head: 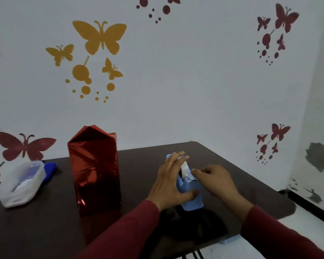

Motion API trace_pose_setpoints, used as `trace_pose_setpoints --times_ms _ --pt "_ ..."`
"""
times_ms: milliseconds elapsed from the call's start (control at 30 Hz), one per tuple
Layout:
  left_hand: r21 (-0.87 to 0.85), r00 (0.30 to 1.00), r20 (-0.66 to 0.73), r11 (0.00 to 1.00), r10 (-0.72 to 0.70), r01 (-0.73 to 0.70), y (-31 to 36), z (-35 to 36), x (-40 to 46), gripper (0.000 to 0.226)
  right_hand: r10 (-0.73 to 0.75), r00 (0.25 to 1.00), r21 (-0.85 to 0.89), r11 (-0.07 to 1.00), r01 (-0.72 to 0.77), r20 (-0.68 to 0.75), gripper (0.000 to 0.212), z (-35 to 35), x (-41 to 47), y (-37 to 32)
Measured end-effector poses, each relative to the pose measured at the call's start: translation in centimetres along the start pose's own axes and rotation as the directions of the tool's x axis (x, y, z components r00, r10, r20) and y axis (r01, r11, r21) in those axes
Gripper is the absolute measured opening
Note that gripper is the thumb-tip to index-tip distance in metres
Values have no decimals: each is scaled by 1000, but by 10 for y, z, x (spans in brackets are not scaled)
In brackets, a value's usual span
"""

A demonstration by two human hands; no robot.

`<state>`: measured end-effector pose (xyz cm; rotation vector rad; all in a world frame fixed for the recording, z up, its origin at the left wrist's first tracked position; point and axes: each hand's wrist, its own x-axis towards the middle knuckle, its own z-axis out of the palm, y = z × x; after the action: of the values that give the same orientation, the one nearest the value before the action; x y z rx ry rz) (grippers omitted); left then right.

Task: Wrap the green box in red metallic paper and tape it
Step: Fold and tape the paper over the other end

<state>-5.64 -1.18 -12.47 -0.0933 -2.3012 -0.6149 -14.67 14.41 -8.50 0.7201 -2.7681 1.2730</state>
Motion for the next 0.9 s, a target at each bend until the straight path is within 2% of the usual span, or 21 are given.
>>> trace_pose_setpoints --times_ms 67,133,200,367,467,600,700,900 --pt "-24 1000 -14 999 -22 22 -5 11 -2 98 150 977 180 968 -177 155 43 -1 4 1" --pt "-3 1000 -3 1000 -15 15 -11 15 -3 100 248 910 360 859 -365 331 40 -4 3 -2" --pt "21 1000 9 1000 -9 9 -14 15 -4 99 264 861 396 802 -446 435 35 -7 1 -5" --pt "8 999 35 999 -39 39 -16 11 -6 104 293 790 366 763 -533 538 37 -7 5 -21" --pt "-4 997 52 998 -63 63 -17 11 -7 107 295 772 392 727 -563 563 35 -6 8 -28" --pt "-34 995 46 996 -86 87 -18 11 -8 108 274 753 494 614 -615 598 24 -9 6 -33" --pt "-60 995 36 993 -95 97 -18 11 -8 108 250 793 596 545 -590 556 16 -9 0 -34" --pt "-64 997 52 997 -49 52 -24 13 -8 111 190 911 741 531 -410 367 20 2 -27 -17"
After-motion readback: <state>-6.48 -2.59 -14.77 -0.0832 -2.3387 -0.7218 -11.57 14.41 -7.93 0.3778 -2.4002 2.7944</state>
